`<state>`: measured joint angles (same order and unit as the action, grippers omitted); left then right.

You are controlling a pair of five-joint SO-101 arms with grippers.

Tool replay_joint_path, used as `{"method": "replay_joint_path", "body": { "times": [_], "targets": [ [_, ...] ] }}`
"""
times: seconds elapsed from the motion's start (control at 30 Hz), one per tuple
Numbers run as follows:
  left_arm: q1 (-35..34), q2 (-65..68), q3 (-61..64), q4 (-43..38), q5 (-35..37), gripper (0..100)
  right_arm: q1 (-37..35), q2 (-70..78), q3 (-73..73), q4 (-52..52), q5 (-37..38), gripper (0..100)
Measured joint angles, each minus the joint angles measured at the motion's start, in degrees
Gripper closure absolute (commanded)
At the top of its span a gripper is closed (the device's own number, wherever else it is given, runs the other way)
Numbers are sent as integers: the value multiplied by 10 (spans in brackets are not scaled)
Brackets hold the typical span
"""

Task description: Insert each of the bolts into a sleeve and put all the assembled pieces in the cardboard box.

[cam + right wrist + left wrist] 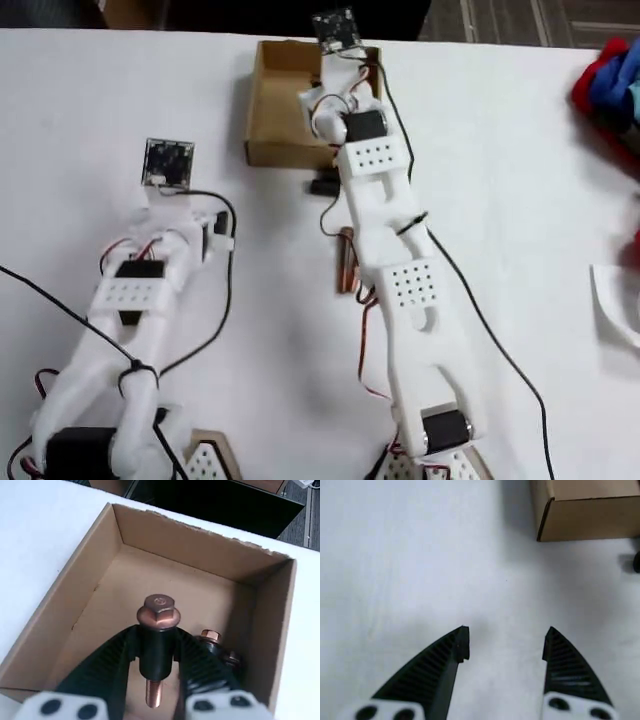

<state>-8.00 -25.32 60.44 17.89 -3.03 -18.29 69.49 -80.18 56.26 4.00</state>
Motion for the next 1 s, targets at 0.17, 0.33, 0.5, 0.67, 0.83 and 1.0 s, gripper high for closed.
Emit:
{"method": "replay_joint_path", "body": {
  "times": [0.17,0.33,0.5,0.67,0.83,1.0],
  "targets": [
    [0,0,0,0,0,748,0,0,37,-17,0,979],
    [0,0,0,0,0,748,0,0,62,-30,0,979],
    [0,0,0,0,0,748,0,0,78,-30,0,979],
    [0,0,0,0,0,748,0,0,80,-30,0,975],
    [0,0,0,0,0,748,0,0,80,-30,0,814],
    [0,0,0,0,0,748,0,-2,79,-29,0,850]
  ]
}}
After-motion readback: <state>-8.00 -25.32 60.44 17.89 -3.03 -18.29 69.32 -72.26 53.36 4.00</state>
